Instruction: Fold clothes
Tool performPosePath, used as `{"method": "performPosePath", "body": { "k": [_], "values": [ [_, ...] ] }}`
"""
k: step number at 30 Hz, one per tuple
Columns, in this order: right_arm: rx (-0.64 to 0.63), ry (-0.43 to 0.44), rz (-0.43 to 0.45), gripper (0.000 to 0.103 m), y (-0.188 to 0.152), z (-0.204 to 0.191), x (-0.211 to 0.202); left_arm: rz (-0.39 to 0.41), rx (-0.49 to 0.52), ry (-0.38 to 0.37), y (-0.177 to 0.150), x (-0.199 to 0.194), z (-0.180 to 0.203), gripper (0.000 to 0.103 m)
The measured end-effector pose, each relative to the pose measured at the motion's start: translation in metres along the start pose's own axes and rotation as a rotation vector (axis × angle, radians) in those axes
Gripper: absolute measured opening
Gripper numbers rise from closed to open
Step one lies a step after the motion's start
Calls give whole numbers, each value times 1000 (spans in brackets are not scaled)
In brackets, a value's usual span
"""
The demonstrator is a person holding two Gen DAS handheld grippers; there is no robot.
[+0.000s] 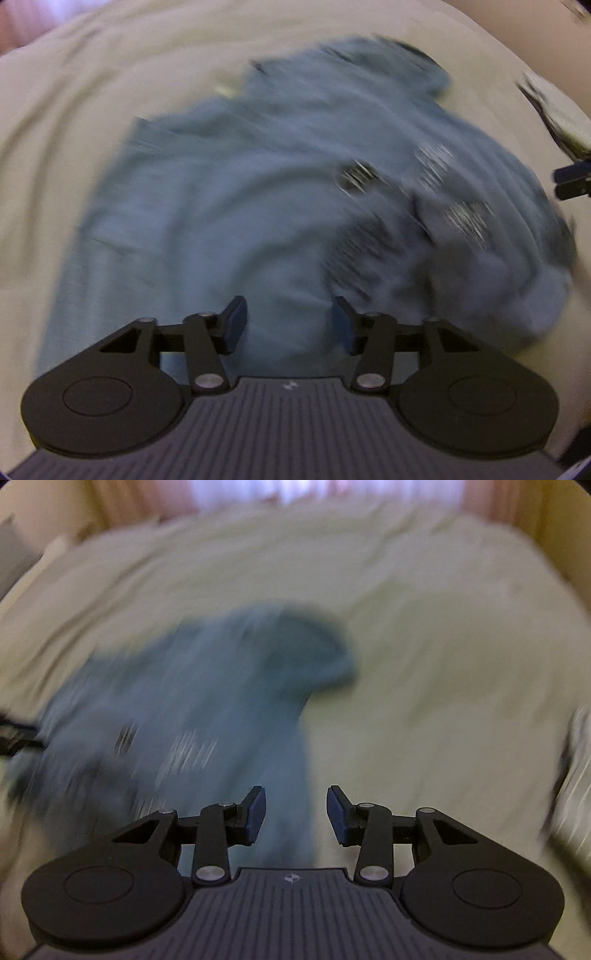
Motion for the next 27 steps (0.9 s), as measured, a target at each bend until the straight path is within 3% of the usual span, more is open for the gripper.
{"method": "performPosePath", "body": {
  "k": [3,4,5,7,12,15,17,18,19,20,23,27],
  "values": [
    [-60,104,-62,42,-29,-30,5,-45,72,11,-12,16,14,55],
    [-83,141,-79,44,-37,-41,7,-42,90,2,-13,18,17,50],
    [-116,176,-88,44,-41,-55,9,-49,104,-23,-14,17,19,35],
    [-192,234,-92,50,-48,-82,14,-68,141,-57,-18,13,24,15],
    [-274,318,-83,72,-41,-137,42,-97,192,-39,-47,-9,26,13],
    [-374,284,-119,72,-42,-167,65,-88,162,-20,-66,-29,20,13],
    [-476,213,-132,55,-53,-184,74,-67,141,-19,-74,-41,19,15],
    [-509,184,-129,32,-58,-188,74,-45,142,-21,-76,-47,20,18],
    [-523,168,-128,14,-62,-191,72,-24,143,-23,-77,-53,21,30],
    [-533,164,-122,14,-66,-194,66,-2,144,-25,-79,-59,23,39],
    [-593,234,-108,13,-81,-199,38,47,177,-67,-76,-64,29,44],
    [-848,439,-265,13,-133,-209,1,76,302,-108,-75,-57,51,45]
  ]
}}
Point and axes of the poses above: each gripper's, at about its wrist camera, not at the fingertips, and x roughly the way its jaws point, z to its right, y to its top, the point moved 2 cm from there along x, roughly the way its jaws point
